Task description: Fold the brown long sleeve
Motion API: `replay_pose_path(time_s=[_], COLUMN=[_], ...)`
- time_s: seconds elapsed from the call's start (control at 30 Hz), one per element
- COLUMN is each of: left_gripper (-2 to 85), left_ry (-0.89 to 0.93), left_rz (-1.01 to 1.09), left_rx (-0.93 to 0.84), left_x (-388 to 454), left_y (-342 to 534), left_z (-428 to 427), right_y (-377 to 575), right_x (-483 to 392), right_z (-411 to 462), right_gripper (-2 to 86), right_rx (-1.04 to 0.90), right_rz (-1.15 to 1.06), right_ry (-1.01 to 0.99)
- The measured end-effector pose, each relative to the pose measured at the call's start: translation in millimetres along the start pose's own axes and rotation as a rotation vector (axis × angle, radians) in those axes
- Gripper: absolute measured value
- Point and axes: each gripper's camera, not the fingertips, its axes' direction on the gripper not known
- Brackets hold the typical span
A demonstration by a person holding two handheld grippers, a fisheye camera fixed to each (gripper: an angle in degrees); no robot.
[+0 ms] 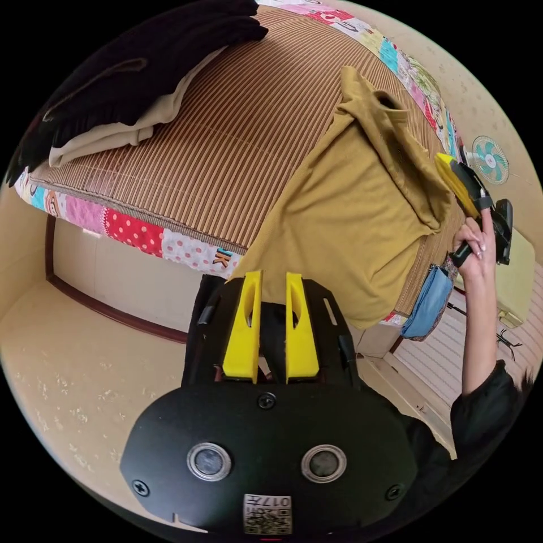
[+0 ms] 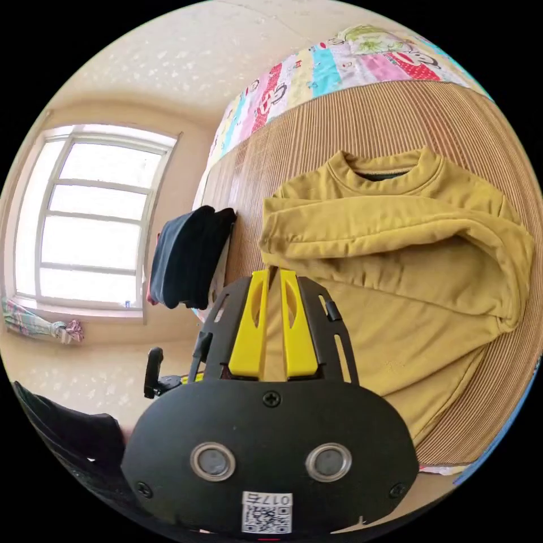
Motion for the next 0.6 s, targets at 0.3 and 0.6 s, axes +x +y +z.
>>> replay_pose_path(time_s=[0.3,0.6], left_gripper=[13.2,6.4], left_ry=[0.009,0.038], left_rz=[0.215,0.346], left_rx=[-0.195,-0.442], left_x=[-69.6,-86.7], left_y=[-17.0,-51.4], left_z=[-0.6,38.2], right_y=[190.2,240.3], right_x=[110.7,205.1], right_z=[-67.2,-42.9], right_gripper=[7.7,12.8], right_rx=[-0.255,-0.517], right_rz=[0.247,0.408], right_ry=[0.385,-0.01])
